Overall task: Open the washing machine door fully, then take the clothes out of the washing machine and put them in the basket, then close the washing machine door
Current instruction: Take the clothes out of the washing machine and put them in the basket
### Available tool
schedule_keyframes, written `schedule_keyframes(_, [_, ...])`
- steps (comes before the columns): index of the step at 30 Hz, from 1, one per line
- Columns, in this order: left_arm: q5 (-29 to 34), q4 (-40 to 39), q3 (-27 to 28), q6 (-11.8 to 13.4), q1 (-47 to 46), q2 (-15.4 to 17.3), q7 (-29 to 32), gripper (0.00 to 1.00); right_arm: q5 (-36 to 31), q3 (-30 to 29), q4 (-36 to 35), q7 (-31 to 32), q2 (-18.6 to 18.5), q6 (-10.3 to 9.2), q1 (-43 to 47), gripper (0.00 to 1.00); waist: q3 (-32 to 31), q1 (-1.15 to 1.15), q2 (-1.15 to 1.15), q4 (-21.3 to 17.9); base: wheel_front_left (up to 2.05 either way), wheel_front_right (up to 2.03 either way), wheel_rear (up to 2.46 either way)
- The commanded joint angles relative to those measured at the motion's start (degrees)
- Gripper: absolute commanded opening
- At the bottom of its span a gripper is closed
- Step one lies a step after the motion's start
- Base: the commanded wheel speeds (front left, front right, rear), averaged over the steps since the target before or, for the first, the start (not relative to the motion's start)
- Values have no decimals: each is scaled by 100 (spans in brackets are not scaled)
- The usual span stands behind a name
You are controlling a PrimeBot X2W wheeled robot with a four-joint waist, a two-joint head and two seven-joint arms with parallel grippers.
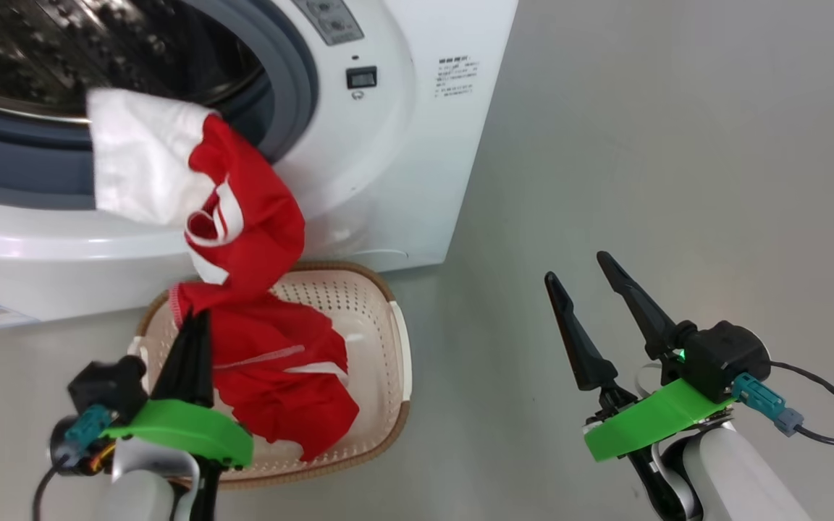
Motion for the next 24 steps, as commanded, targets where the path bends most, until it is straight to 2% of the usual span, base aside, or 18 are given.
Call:
schedule_keyframes(1, [-45, 134, 160, -71, -228, 28, -82, 0, -25, 146, -121, -37, 13, 35, -120, 100, 184, 0, 0, -83, 0, 0, 0])
schedule_keyframes(9, [-78, 1654, 219, -325, -907, -123, -112, 0, -11, 207, -94, -37, 20, 35, -245, 100, 530, 0, 0, -191, 0, 0, 0])
schedule_keyframes(24, [-342, 4299, 529, -572, -1913, -329, -58, 0, 76, 540, -72, -37, 26, 35, -489, 100, 963, 0, 0, -438, 0, 0, 0])
